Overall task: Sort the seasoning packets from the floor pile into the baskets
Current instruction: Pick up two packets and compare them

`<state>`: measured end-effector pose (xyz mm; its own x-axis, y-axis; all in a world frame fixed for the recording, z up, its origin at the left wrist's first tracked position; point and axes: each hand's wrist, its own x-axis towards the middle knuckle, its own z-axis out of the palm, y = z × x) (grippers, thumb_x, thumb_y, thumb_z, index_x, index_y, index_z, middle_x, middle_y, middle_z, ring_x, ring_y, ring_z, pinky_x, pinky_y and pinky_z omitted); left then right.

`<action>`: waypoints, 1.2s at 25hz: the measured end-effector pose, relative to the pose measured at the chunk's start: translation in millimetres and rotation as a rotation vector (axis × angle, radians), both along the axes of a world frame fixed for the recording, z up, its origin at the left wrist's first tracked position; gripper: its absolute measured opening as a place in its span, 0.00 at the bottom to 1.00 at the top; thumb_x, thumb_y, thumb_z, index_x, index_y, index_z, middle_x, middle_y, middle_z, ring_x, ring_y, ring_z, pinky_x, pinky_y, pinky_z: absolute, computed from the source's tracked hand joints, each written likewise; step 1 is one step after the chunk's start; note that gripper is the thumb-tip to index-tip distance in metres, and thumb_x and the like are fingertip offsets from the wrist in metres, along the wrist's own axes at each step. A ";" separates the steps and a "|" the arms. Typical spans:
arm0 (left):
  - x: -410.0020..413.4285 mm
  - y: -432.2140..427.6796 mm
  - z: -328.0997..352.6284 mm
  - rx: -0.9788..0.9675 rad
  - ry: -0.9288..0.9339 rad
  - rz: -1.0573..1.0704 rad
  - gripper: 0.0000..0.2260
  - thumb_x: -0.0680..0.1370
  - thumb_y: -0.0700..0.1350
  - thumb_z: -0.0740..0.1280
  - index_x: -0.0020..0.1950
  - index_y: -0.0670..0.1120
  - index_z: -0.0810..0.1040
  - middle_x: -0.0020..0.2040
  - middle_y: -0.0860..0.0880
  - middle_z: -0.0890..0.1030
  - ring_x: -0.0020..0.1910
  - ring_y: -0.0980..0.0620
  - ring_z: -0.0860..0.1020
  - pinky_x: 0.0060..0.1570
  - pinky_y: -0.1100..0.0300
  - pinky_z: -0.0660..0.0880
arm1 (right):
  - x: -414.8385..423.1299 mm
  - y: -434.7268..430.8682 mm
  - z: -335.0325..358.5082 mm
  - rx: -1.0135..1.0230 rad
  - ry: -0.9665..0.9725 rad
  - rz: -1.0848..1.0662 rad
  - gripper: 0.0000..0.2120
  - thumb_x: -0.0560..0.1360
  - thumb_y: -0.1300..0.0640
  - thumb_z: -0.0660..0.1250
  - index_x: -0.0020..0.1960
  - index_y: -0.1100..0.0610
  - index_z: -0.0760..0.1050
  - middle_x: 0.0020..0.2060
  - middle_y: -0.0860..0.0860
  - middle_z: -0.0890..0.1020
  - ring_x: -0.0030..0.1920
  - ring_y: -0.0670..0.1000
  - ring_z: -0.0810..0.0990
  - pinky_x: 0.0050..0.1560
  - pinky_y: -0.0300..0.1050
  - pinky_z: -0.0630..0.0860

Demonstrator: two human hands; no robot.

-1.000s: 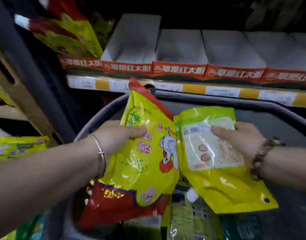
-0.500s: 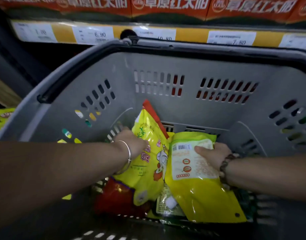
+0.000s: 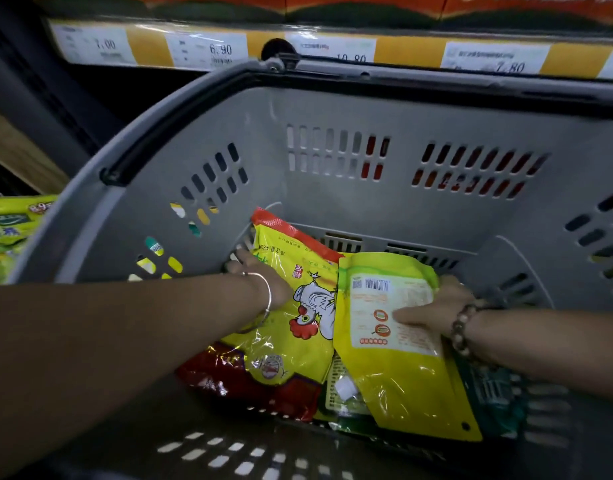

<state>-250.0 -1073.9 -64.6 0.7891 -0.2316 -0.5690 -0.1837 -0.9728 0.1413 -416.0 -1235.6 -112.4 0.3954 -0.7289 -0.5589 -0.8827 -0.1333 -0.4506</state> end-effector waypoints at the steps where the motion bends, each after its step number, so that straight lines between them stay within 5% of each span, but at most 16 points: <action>1: -0.5 0.6 -1.1 0.039 -0.052 -0.123 0.45 0.76 0.50 0.68 0.75 0.39 0.37 0.76 0.39 0.46 0.75 0.41 0.50 0.72 0.49 0.53 | -1.5 2.0 4.1 -0.100 0.031 0.093 0.48 0.58 0.45 0.79 0.70 0.57 0.61 0.68 0.58 0.66 0.67 0.58 0.67 0.65 0.48 0.67; 5: 9.8 -1.2 -6.6 0.154 -0.097 -0.785 0.46 0.74 0.56 0.68 0.76 0.49 0.35 0.75 0.43 0.32 0.74 0.40 0.35 0.72 0.40 0.47 | -2.0 13.1 5.9 -0.276 0.068 0.695 0.59 0.58 0.32 0.72 0.76 0.48 0.41 0.76 0.52 0.41 0.76 0.55 0.45 0.74 0.51 0.48; 8: 14.6 -7.8 -14.4 0.388 -0.013 -0.964 0.58 0.64 0.66 0.72 0.73 0.53 0.29 0.72 0.43 0.25 0.70 0.35 0.29 0.69 0.34 0.46 | -1.2 14.2 -0.6 -0.212 0.161 0.867 0.59 0.59 0.27 0.67 0.75 0.45 0.35 0.74 0.52 0.31 0.74 0.56 0.35 0.74 0.56 0.43; 11: 2.7 -15.1 -28.8 0.510 -0.056 -0.988 0.61 0.64 0.62 0.74 0.71 0.51 0.26 0.71 0.39 0.26 0.69 0.30 0.32 0.65 0.29 0.52 | 3.0 11.8 -5.2 -0.206 0.219 0.884 0.59 0.59 0.25 0.64 0.74 0.45 0.32 0.73 0.53 0.30 0.74 0.57 0.34 0.73 0.58 0.44; 14: -1.9 -23.0 -36.7 0.554 -0.112 -0.976 0.61 0.64 0.60 0.75 0.71 0.51 0.26 0.72 0.37 0.27 0.70 0.28 0.35 0.58 0.27 0.57 | 25.0 7.6 -9.1 -0.209 0.252 0.816 0.58 0.61 0.25 0.63 0.74 0.47 0.32 0.74 0.55 0.33 0.74 0.60 0.36 0.73 0.57 0.45; 20: 1.8 -21.5 -41.1 0.598 -0.137 -1.019 0.60 0.65 0.63 0.73 0.71 0.50 0.25 0.72 0.36 0.28 0.70 0.27 0.36 0.64 0.31 0.54 | 36.4 4.3 -18.1 -0.233 0.251 0.795 0.58 0.60 0.23 0.61 0.74 0.47 0.32 0.74 0.56 0.35 0.75 0.61 0.39 0.73 0.57 0.47; 24: 3.8 -19.9 -15.8 0.631 -0.079 -1.072 0.56 0.68 0.62 0.71 0.73 0.50 0.28 0.74 0.39 0.31 0.73 0.31 0.40 0.68 0.34 0.55 | 40.9 6.8 -2.8 -0.318 0.315 0.854 0.56 0.61 0.23 0.61 0.76 0.49 0.39 0.76 0.57 0.43 0.75 0.60 0.51 0.73 0.55 0.55; 27: 2.6 -19.8 20.6 0.572 -0.014 -1.097 0.47 0.71 0.62 0.68 0.77 0.48 0.41 0.77 0.40 0.50 0.73 0.37 0.57 0.67 0.42 0.63 | 48.2 14.9 25.2 -0.450 0.195 0.911 0.45 0.66 0.28 0.62 0.75 0.49 0.53 0.73 0.55 0.62 0.69 0.56 0.66 0.66 0.50 0.68; 30: 5.8 -10.7 72.0 0.320 -0.060 -1.045 0.32 0.75 0.61 0.63 0.71 0.42 0.65 0.66 0.42 0.72 0.63 0.43 0.72 0.56 0.55 0.70 | 65.6 25.1 75.1 -0.576 -0.021 0.855 0.37 0.68 0.31 0.61 0.71 0.47 0.61 0.67 0.52 0.72 0.63 0.54 0.73 0.57 0.47 0.72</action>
